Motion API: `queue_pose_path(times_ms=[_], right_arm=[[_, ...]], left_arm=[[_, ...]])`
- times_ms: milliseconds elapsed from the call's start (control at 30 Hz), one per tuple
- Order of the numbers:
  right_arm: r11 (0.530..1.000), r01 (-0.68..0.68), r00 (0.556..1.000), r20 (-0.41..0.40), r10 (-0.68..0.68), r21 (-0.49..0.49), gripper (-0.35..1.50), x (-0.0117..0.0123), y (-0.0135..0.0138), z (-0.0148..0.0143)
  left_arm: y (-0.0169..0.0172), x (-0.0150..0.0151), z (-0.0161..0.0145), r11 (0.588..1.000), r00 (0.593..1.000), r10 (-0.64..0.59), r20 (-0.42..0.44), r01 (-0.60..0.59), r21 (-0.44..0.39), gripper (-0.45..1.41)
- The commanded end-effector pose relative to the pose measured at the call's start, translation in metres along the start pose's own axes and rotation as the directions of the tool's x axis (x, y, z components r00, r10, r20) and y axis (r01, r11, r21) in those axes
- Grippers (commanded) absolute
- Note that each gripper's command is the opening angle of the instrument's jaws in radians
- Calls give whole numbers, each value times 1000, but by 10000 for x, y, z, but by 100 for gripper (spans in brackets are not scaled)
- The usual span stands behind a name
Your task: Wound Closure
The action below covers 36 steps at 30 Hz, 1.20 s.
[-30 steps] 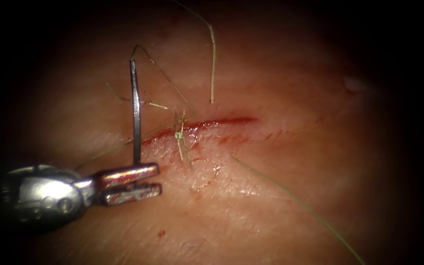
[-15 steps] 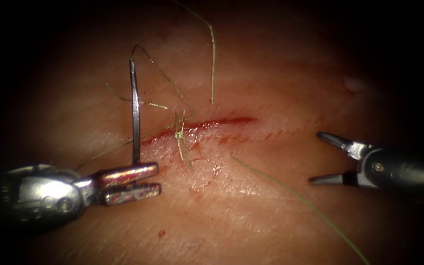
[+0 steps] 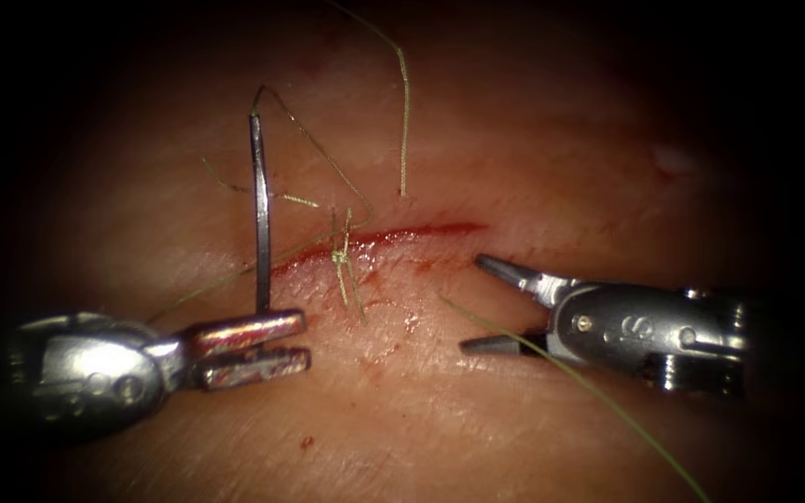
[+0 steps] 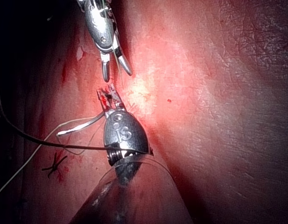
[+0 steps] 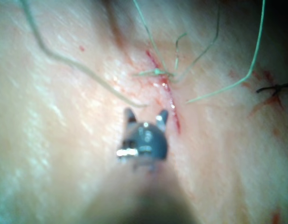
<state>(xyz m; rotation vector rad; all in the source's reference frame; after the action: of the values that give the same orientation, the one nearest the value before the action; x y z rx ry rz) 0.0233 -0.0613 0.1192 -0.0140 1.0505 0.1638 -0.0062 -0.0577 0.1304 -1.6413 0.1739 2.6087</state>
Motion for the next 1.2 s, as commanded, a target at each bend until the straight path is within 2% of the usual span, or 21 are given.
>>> queue_pose_path(times_ms=[33, 133, 233, 433, 600, 667, 800, 900, 1200], right_arm=[[1000, 6, 1000, -6, -6, 7, 125, 3, 0, 14], [1000, 13, 1000, -18, -12, 16, 115, 4, 0, 18], [998, 25, 999, -49, -23, 49, -35, 0, -1, 16], [995, -11, 997, -72, 18, 101, -35, -3, 1, 7], [993, -20, 998, -50, 25, 115, -35, -4, -2, -6], [993, -14, 999, -31, 17, 121, -35, -7, -12, -29], [991, -7, 1000, -20, 10, 132, -35, -9, -25, -57], [992, -9, 1000, -12, 10, 126, -35, -17, -39, -92], [993, -8, 1000, -8, 9, 122, -35, -23, -47, -113]], left_arm=[[-1, -5, 6, 1000, 1000, 2, -1, -2, 0, -45], [-1, -5, 6, 1000, 1000, 2, -1, -2, 0, -45], [-1, -5, 6, 1000, 1000, 2, -1, -2, 0, -45], [-1, -5, 7, 1000, 1000, 2, -1, -2, 1, -45], [0, -6, 7, 1000, 1000, 3, -1, -3, 1, -45], [0, -6, 7, 1000, 1000, 3, 1, -3, 0, -45], [0, -6, 7, 1000, 1000, 3, 1, -3, 0, -45], [1, -6, 7, 1000, 1000, 3, 1, -3, 0, -45], [1, -6, 7, 1000, 1000, 3, 1, -3, 0, -45]])
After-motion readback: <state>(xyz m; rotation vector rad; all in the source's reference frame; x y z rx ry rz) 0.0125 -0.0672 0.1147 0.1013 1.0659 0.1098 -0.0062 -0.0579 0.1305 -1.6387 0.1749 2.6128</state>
